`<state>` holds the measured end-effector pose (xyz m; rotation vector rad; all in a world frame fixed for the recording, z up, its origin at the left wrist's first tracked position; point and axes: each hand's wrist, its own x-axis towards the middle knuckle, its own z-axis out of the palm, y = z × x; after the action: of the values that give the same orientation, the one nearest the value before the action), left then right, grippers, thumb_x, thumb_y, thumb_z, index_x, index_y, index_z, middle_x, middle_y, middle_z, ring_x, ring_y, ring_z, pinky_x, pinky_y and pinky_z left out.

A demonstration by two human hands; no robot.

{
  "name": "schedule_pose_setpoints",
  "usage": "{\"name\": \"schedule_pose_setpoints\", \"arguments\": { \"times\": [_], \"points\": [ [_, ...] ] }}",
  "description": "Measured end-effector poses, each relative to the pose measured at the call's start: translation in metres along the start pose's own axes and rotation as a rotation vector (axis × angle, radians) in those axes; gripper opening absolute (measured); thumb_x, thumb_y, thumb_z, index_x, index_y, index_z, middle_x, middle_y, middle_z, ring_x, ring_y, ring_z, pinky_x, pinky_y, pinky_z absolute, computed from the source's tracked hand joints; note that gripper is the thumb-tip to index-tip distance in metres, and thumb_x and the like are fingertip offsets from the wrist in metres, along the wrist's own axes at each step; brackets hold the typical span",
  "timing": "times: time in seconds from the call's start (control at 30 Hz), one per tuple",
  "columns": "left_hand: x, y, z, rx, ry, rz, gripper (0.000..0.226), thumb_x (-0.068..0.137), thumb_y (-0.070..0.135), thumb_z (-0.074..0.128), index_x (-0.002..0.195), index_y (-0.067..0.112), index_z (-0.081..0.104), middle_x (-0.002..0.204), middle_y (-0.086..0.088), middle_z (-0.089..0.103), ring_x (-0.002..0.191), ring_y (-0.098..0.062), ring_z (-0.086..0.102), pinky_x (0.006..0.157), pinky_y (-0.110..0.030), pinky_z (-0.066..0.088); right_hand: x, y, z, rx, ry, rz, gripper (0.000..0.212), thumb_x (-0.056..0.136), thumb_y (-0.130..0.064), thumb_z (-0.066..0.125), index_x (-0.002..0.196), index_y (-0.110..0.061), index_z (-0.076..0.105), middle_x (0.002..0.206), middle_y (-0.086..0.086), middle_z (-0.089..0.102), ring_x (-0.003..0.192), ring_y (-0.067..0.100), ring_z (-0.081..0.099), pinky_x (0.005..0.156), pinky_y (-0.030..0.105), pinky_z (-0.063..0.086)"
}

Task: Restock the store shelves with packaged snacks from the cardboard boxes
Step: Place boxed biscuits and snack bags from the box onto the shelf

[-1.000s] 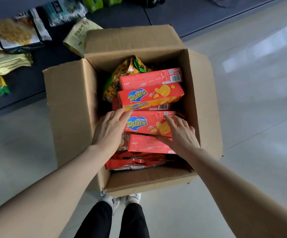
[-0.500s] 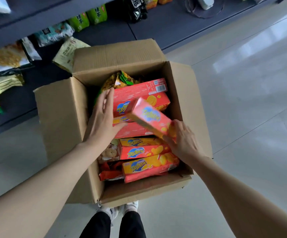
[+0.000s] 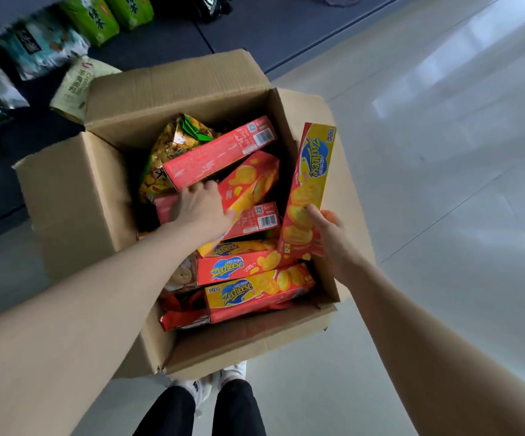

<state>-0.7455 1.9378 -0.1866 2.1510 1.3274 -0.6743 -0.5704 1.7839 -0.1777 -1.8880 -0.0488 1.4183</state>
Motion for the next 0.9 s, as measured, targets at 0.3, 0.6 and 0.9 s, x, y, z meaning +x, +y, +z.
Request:
{"name": "schedule_pose_setpoints", "arguments": {
  "times": [0.3,0.6,0.9],
  "points": [
    [-0.126,-0.004,-0.057,-0.756,-0.039,-0.219,0.075,0.065,0.059,0.060,0.121,0.014,0.038,0.121,-0.004,0.049,0.105,-0.022,0.049,0.091,-0.037,0.043,-0.115,-0.039,-0.022,0.057,0.007,0.006,0.036,0.101,-0.040,0.055,0.119,-0.009,0.055,0.098,0.005,0.067,0.073,0.011,0.069,0.056,0.024,0.052],
    [-0.261,0.025,-0.187,-0.903,0.078,-0.031,0.050,0.085,0.043,0.075,0.116,0.025,0.040,0.115,0.004,0.057,0.110,-0.022,0.059,0.089,-0.034,0.046,-0.289,-0.141,-0.050,-0.021,-0.067,-0.185,0.032,0.098,-0.040,0.059,0.114,-0.012,0.061,0.097,0.003,0.071,0.085,0.017,0.069,0.070,0.031,0.055],
    [-0.360,0.089,-0.339,-0.855,0.260,0.182,0.061,0.077,0.057,0.075,0.116,0.020,0.045,0.118,0.012,0.056,0.107,-0.010,0.057,0.086,-0.026,0.045,-0.394,-0.275,-0.114,-0.200,0.012,-0.495,0.023,0.096,-0.024,0.065,0.110,-0.008,0.056,0.102,0.013,0.066,0.081,0.021,0.066,0.068,0.039,0.053]
  ]
}}
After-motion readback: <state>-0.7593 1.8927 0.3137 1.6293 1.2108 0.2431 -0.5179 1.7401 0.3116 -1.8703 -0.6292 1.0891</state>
